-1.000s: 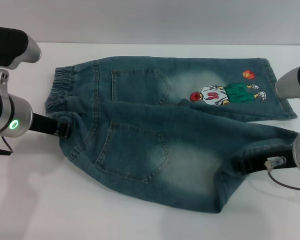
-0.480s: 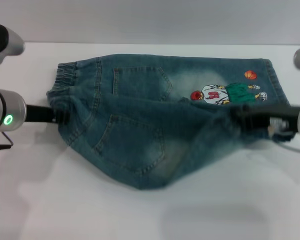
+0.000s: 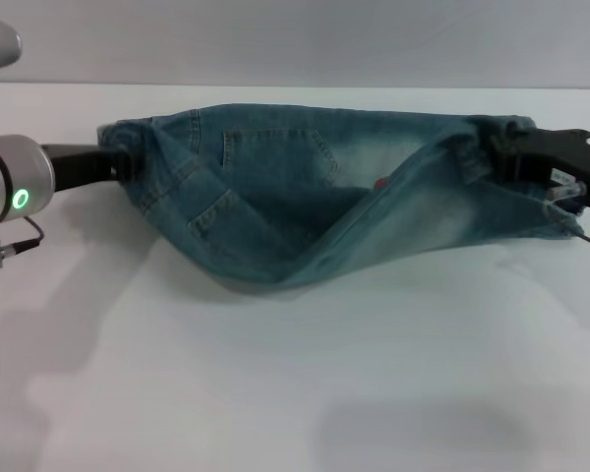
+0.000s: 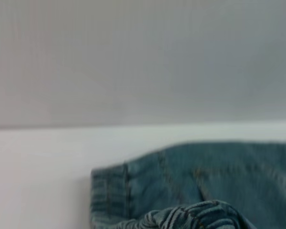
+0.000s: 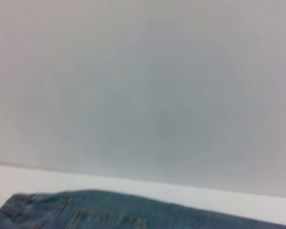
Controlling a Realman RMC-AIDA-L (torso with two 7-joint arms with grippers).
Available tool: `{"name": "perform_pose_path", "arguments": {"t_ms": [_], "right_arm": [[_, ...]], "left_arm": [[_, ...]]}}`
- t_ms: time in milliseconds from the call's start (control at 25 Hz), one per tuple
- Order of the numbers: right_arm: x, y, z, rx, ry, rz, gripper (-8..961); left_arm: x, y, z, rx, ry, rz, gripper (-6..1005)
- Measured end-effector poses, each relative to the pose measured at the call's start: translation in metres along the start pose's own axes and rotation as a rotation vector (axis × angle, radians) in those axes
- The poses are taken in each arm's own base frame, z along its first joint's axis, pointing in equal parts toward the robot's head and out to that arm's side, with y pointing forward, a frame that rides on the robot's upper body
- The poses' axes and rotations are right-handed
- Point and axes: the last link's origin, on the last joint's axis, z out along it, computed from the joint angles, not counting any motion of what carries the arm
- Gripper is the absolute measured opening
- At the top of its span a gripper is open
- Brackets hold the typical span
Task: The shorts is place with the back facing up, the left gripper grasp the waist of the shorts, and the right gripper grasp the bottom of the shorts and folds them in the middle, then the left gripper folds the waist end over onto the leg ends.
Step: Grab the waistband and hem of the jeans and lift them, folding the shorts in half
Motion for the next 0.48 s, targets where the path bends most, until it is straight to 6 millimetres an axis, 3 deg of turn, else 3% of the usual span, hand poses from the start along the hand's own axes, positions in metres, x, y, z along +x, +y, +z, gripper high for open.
{"name": "perform_pose_path", "arguments": {"t_ms": [480], "right_arm": [[0.011,-0.028,-0.008,0.156,-0.090,-0.011,25]], "left_arm": [[0.005,-0.003,0.010,-0.007,0.151,-0.065,206]]}}
